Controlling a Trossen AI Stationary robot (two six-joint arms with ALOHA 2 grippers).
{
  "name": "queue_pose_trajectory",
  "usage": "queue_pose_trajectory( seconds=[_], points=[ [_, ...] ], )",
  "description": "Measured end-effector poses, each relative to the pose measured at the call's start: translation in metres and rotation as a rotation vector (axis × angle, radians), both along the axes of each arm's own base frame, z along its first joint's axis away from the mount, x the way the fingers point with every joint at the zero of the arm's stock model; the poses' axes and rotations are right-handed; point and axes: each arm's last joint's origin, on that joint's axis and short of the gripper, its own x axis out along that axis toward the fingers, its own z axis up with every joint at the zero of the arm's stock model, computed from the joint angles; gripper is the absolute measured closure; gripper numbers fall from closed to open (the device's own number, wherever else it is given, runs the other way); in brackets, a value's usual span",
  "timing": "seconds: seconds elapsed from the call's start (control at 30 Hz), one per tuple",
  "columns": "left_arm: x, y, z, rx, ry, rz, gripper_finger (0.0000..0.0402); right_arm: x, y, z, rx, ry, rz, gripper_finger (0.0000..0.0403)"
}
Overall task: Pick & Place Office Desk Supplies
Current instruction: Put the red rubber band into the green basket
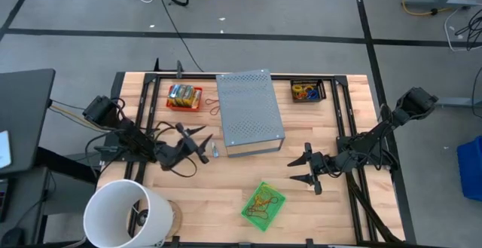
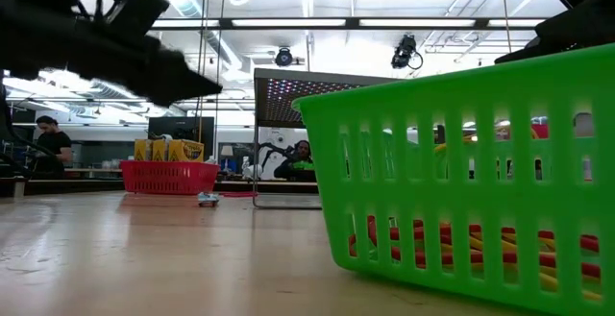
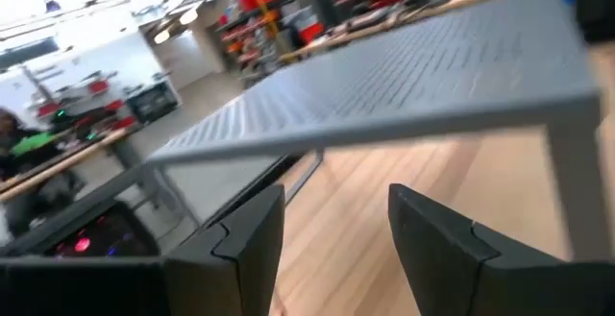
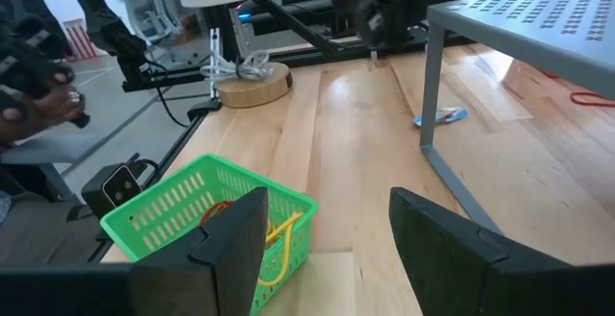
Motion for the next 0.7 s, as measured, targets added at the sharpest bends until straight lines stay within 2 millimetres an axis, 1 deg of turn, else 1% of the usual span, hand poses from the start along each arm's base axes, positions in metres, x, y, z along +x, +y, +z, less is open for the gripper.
queue_pose_trajectory(
  seconds=[0.17, 0.3, 0.43, 0.57, 0.7],
  points=[
    [-0.011, 0.011, -0.015, -0.072, -0.022, 0.042, 0.0212, 0.000, 0.000, 0.000, 0.000, 0.000, 0.000, 0.0177],
    [-0.007, 0.025, -0.025, -0.153, -0.016, 0.028, 0.0221, 0.000, 0.000, 0.000, 0.000, 0.000, -0.001, 0.0177],
    [0.002, 0.046, -0.031, -0.242, 0.008, 0.013, 0.0230, 0.000, 0.000, 0.000, -0.002, -0.003, 0.000, 0.0177],
    [0.006, 0.071, -0.033, -0.305, 0.007, 0.026, 0.0233, 0.000, 0.000, 0.001, 0.000, -0.006, 0.000, 0.0177],
    [0.008, 0.096, -0.036, -0.383, 0.017, 0.000, 0.0234, 0.000, 0.000, 0.001, -0.004, -0.006, 0.000, 0.0177]
  ],
)
